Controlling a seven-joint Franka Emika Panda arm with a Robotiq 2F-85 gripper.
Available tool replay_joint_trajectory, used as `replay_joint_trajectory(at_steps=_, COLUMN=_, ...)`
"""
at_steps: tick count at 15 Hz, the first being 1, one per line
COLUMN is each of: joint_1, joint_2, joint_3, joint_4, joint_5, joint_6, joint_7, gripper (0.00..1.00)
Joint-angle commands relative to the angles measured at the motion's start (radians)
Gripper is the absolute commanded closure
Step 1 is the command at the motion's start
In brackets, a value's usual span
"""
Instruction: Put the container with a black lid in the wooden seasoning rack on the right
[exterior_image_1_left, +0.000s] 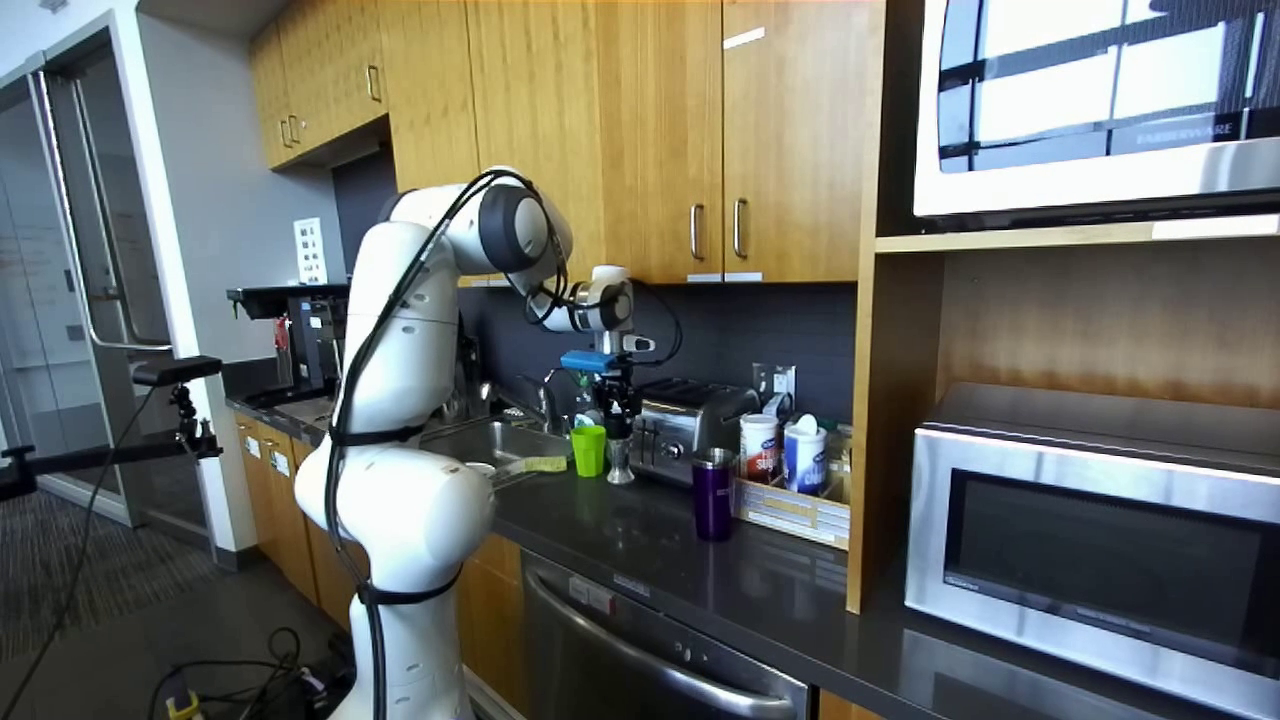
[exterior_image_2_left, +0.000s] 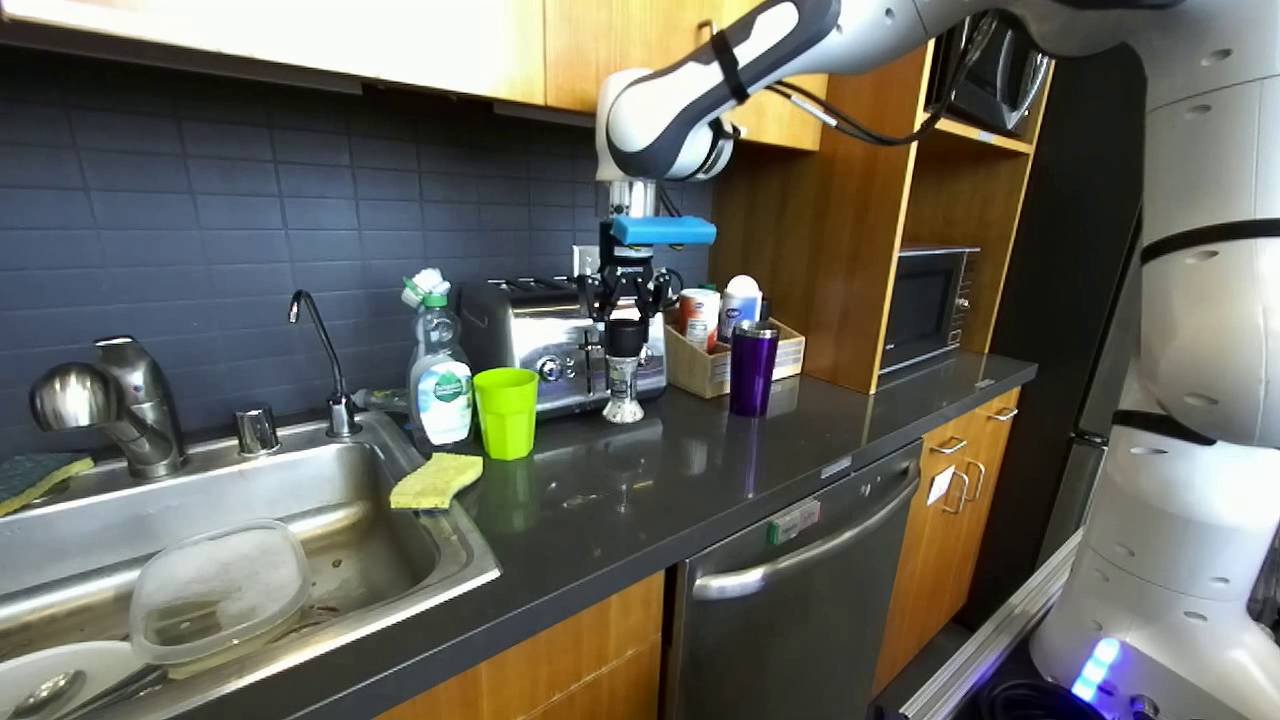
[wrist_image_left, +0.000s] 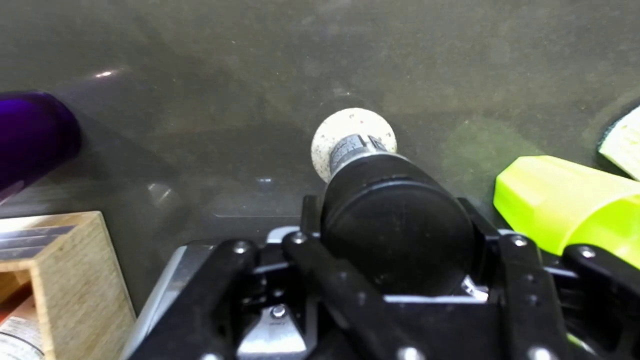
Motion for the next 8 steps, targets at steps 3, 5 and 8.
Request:
replay_joint_trajectory(at_steps=3, joint_1=-0.005, joint_2=-0.125, joint_3=-0.004, joint_4=-0.110, joint_5=0.014, joint_6=-0.004, joint_7=0.005, gripper=0.61)
replay_joint_trajectory(at_steps=5, joint_1=-0.009, joint_2=-0.163, joint_3=-0.003, joint_4=-0.145, joint_5=0.008, joint_6=-0.005, joint_7=0.008, gripper=0.61)
replay_joint_trajectory(at_steps=8, joint_1=-0.020, joint_2=-0.222, joint_3=-0.002, joint_4=-0.195, joint_5=0.006, joint_6=-0.004, joint_7=0.011, gripper=0.61)
